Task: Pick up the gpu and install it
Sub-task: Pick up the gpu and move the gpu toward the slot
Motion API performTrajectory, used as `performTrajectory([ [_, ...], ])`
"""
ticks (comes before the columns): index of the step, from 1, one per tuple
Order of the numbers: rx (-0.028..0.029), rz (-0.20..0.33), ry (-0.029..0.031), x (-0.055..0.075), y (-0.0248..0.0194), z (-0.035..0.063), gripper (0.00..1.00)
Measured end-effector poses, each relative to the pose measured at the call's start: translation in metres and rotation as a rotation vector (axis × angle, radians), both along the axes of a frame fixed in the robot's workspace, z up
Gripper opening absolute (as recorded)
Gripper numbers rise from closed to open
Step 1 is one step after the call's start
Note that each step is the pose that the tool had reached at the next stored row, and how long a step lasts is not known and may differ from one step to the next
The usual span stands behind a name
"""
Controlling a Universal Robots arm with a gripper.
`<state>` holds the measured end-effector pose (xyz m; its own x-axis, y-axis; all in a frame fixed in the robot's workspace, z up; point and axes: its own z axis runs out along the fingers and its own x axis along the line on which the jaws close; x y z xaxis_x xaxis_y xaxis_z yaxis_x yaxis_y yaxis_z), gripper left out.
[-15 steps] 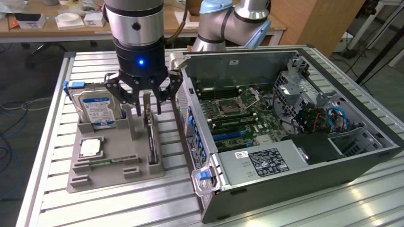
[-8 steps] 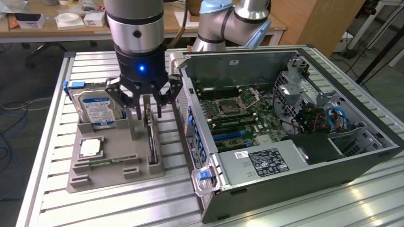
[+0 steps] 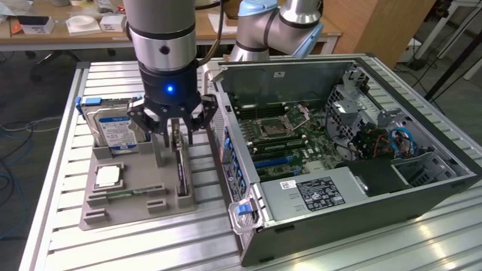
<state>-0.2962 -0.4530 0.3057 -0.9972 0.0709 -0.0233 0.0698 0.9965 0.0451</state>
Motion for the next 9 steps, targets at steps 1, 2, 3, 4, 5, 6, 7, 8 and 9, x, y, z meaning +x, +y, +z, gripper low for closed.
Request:
performTrajectory([
  [1, 0.0000, 0.000, 0.0000, 0.0000, -0.0001, -0.0007, 0.47],
  [2, 0.0000, 0.000, 0.0001, 0.0000, -0.0002, -0.0014, 0.47],
  [3, 0.0000, 0.000, 0.0000, 0.0000, -0.0003, -0.0022, 0.47],
  [4, 0.0000, 0.000, 0.0000, 0.0000, -0.0004, -0.0031, 0.47],
  [5, 0.0000, 0.000, 0.0001, 0.0000, -0.0005, -0.0041, 0.47],
  [6, 0.0000, 0.000, 0.0000, 0.0000, -0.0006, -0.0051, 0.47],
  [7, 0.0000, 0.000, 0.0000, 0.0000, -0.0007, -0.0062, 0.47],
  [8, 0.0000, 0.000, 0.0000, 0.0000, -0.0008, -0.0075, 0.47],
  [9, 0.0000, 0.000, 0.0001, 0.0000, -0.0008, -0.0088, 0.47],
])
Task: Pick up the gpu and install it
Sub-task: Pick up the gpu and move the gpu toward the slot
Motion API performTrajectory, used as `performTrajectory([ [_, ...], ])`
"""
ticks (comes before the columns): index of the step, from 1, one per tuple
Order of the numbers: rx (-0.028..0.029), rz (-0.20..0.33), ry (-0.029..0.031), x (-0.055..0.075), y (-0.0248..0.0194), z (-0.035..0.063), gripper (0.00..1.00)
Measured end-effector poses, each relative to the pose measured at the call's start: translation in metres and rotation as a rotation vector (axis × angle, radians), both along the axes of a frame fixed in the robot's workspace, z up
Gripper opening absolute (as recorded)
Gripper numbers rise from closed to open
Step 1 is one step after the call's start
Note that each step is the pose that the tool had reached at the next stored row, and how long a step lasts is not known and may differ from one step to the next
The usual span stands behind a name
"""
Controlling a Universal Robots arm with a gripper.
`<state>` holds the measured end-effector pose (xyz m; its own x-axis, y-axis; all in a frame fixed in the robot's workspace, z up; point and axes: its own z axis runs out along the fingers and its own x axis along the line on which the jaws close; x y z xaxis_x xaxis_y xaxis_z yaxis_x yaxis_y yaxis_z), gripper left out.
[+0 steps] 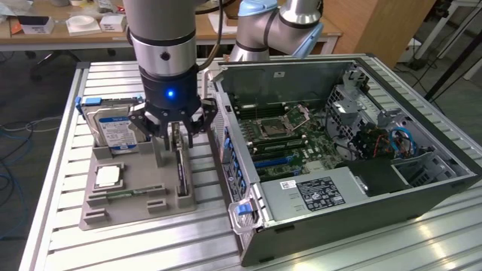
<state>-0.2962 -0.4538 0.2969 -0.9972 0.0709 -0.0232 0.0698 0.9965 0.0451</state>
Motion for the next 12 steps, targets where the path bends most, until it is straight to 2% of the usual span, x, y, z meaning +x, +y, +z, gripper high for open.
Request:
performTrajectory([
  [12, 0.0000, 0.002, -0.0002, 0.000, -0.0005, -0.0173, 0.47],
])
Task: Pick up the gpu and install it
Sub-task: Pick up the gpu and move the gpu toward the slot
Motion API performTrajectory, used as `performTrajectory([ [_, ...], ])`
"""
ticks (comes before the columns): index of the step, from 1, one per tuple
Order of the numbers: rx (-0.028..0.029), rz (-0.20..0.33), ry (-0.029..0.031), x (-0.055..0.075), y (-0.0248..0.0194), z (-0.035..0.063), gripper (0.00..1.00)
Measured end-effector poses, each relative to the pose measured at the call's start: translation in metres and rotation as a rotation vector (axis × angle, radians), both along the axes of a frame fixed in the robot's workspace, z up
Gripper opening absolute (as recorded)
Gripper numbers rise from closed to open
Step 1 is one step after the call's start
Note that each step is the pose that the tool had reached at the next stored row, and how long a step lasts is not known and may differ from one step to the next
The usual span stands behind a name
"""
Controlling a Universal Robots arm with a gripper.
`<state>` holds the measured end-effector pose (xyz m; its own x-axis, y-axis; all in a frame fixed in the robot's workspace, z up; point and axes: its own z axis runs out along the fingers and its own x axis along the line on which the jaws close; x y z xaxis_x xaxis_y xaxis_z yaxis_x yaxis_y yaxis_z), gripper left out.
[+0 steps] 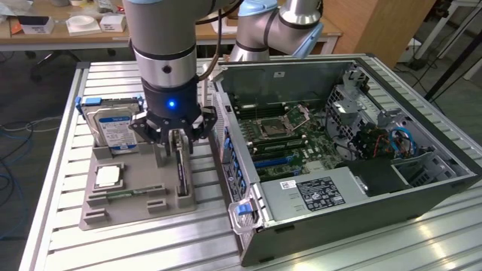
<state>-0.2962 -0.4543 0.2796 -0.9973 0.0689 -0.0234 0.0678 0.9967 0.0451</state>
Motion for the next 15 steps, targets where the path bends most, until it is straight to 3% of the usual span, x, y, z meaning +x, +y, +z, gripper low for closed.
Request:
performTrajectory([
  [6, 0.0000, 0.009, 0.0001, -0.0003, -0.0001, -0.0077, 0.47],
  [15, 0.0003, 0.008, -0.0002, -0.0003, 0.0000, -0.0085, 0.47],
])
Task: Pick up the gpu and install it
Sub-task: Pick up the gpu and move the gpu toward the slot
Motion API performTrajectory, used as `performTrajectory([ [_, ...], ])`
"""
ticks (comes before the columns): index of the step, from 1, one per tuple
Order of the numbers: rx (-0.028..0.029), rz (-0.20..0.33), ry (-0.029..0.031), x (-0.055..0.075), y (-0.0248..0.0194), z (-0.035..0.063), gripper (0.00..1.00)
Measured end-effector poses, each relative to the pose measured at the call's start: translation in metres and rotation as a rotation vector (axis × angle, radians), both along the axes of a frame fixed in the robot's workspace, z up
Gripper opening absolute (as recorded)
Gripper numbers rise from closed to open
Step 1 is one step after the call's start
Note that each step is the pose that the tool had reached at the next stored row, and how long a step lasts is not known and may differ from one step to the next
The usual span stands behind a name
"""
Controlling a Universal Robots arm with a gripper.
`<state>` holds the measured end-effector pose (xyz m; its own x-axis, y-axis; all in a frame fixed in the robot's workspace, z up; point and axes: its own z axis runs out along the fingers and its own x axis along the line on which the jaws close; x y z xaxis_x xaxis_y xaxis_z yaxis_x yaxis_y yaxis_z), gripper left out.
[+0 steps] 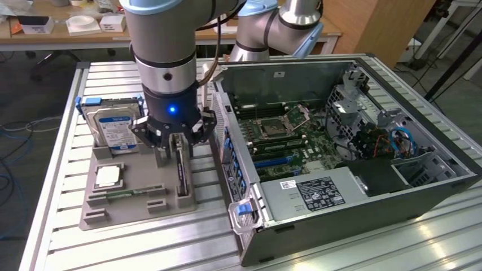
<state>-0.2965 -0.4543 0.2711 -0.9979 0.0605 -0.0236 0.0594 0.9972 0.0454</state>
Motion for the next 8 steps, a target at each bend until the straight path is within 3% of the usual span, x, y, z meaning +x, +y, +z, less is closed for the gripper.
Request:
performTrajectory([
  [8, -0.0003, 0.000, 0.0003, 0.000, 0.0000, -0.0130, 0.47],
])
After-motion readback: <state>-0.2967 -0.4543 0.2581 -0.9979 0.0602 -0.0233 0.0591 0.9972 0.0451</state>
